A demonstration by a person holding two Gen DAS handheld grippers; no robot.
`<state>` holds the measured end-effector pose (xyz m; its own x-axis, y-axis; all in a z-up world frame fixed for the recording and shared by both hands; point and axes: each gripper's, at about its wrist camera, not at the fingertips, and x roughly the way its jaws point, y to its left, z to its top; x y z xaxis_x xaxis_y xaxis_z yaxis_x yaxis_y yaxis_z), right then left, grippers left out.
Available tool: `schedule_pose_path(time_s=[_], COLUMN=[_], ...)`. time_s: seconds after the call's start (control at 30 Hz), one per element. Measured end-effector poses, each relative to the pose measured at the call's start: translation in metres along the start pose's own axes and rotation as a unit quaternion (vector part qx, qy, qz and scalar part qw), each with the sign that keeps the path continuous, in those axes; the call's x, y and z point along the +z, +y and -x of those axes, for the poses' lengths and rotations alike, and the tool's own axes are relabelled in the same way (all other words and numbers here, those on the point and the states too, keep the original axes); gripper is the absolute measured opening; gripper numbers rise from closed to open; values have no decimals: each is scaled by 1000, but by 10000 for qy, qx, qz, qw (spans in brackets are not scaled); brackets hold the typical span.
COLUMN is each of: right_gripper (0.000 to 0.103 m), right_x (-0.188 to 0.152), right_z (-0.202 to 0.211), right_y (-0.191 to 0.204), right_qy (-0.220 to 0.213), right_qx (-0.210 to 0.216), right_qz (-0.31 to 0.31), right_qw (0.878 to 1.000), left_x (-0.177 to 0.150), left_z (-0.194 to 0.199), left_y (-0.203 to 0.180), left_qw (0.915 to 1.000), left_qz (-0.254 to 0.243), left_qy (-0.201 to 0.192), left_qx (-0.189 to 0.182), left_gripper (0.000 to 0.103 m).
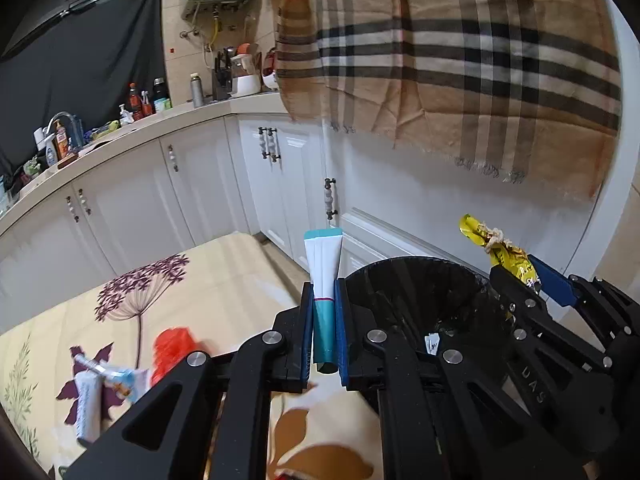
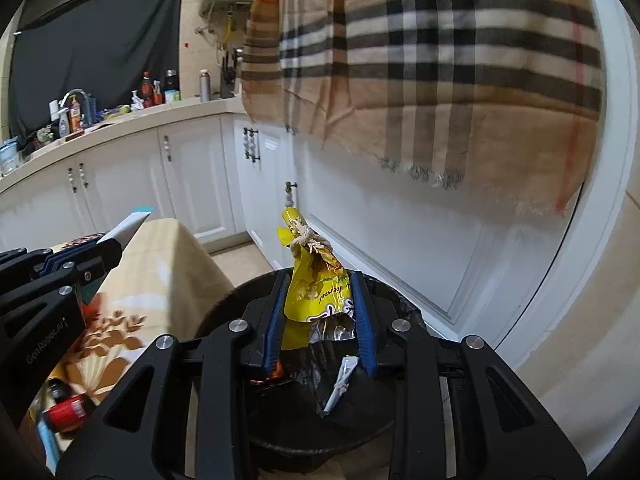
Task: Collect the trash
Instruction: 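Move both grippers over the bin and release the wrapper and tube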
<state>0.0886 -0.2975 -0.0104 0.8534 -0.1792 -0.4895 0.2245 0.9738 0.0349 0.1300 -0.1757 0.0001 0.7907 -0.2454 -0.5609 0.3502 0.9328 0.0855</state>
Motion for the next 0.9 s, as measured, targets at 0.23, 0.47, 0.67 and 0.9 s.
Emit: schedule_pose_path(time_s=[0.23, 0.47, 0.67, 0.9], right_gripper=[30, 41, 42, 42], right_x=[-4, -9, -10, -10], right_z=[-34, -65, -68, -47], right_y=[-15, -22, -27, -21], right_qy=[176, 333, 375, 369], right_qx=[-179, -345, -375, -264], right_qz=[-144, -284, -364, -351], right_qw=[9996, 9984, 9979, 9984], left_x=[7, 6, 6, 7], left_z=[-30, -55, -57, -31], left_y=[-16, -26, -19, -3], left_qw=[9998, 9988, 9989, 9996], left_qz=[-169, -340, -203, -20], left_qy=[116, 359, 424, 272], left_qx=[-31, 17, 23, 79], left_gripper=[11, 29, 42, 49])
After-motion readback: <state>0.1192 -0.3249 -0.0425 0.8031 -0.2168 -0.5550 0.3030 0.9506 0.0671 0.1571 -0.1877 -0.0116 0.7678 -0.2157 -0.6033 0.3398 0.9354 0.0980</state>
